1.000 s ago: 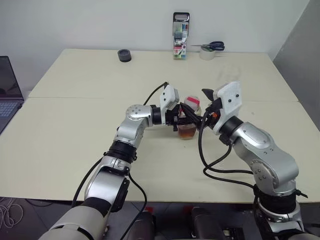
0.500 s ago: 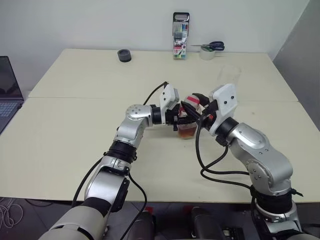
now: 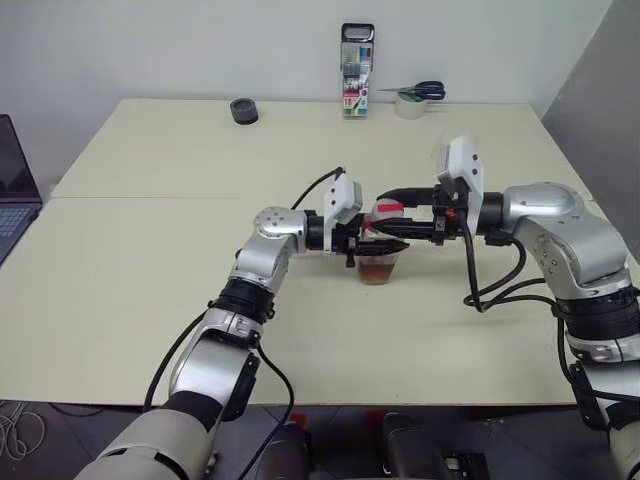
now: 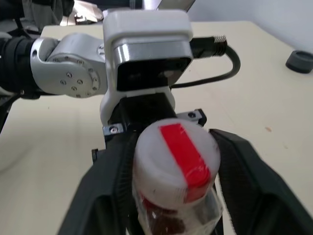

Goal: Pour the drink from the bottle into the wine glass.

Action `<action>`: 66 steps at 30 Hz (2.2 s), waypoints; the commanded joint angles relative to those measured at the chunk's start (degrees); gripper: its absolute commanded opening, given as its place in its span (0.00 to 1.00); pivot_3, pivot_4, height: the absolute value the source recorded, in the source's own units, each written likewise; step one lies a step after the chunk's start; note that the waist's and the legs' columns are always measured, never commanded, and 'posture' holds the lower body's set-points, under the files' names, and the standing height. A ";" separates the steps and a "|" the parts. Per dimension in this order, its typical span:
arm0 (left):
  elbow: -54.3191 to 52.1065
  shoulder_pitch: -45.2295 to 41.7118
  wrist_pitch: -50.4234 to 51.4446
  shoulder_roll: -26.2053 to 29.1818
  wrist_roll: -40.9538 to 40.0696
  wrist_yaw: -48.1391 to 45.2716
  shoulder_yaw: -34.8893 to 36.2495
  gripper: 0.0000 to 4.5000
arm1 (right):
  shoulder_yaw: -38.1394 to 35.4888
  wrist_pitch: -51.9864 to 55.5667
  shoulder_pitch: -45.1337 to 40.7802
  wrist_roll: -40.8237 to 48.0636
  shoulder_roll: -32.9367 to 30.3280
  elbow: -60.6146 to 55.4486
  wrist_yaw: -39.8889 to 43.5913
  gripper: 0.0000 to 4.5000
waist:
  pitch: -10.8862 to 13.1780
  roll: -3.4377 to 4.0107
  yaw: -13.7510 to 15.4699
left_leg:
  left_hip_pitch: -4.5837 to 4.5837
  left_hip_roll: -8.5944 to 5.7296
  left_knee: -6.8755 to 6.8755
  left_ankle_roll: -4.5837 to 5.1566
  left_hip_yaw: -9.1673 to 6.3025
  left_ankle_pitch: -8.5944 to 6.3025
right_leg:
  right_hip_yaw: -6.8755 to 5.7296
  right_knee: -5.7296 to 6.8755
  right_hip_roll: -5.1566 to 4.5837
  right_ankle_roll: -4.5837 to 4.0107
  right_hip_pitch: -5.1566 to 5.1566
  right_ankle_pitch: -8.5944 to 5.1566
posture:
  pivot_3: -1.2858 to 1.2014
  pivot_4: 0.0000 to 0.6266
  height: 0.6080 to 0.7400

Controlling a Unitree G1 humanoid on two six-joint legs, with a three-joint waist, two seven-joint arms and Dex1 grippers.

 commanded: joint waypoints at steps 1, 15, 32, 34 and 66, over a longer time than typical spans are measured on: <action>-0.54 -1.74 -1.51 -0.20 -0.52 1.69 1.67 0.39 | -6.27 2.68 1.84 1.54 -1.75 -6.96 -4.26 0.88 | 0.00 0.00 0.13 | 0.00 -0.01 0.00 0.00 0.00 0.00 | 0.00 0.00 -0.01 0.00 0.00 0.00 | 0.52 0.24 1.00; 3.11 -3.30 -3.12 -1.37 0.46 3.46 1.82 0.39 | -3.95 11.61 19.22 -7.02 18.21 -35.47 -44.05 0.88 | -0.01 0.00 0.31 | 0.05 0.00 0.09 -0.12 0.01 0.08 | 0.06 0.34 0.07 0.01 -0.06 -0.01 | 0.52 0.24 1.00; 3.18 -3.18 -3.44 -1.68 1.00 3.12 1.48 0.39 | 0.35 7.62 18.22 -16.95 28.41 -29.66 -53.80 0.84 | -0.01 0.01 -0.13 | 0.06 0.02 0.03 -0.16 -0.01 0.10 | 0.07 0.35 0.11 0.00 -0.08 -0.01 | 0.52 0.24 1.00; 3.11 -3.12 -3.43 -1.61 1.02 3.14 1.47 0.39 | 0.37 7.19 18.33 -17.32 29.20 -29.42 -54.15 0.74 | -0.01 0.01 -0.14 | 0.06 0.02 0.03 -0.16 -0.01 0.10 | 0.07 0.34 0.10 0.00 -0.08 -0.01 | 0.52 0.24 1.00; 3.91 -4.98 -2.64 0.39 -0.09 -2.04 1.87 0.38 | -9.46 11.05 8.59 8.38 4.25 -20.21 -12.16 0.95 | 0.01 0.03 0.12 | -0.04 0.00 0.03 0.01 -0.06 0.01 | 0.01 0.06 0.03 0.03 -0.03 0.02 | 0.52 0.24 1.00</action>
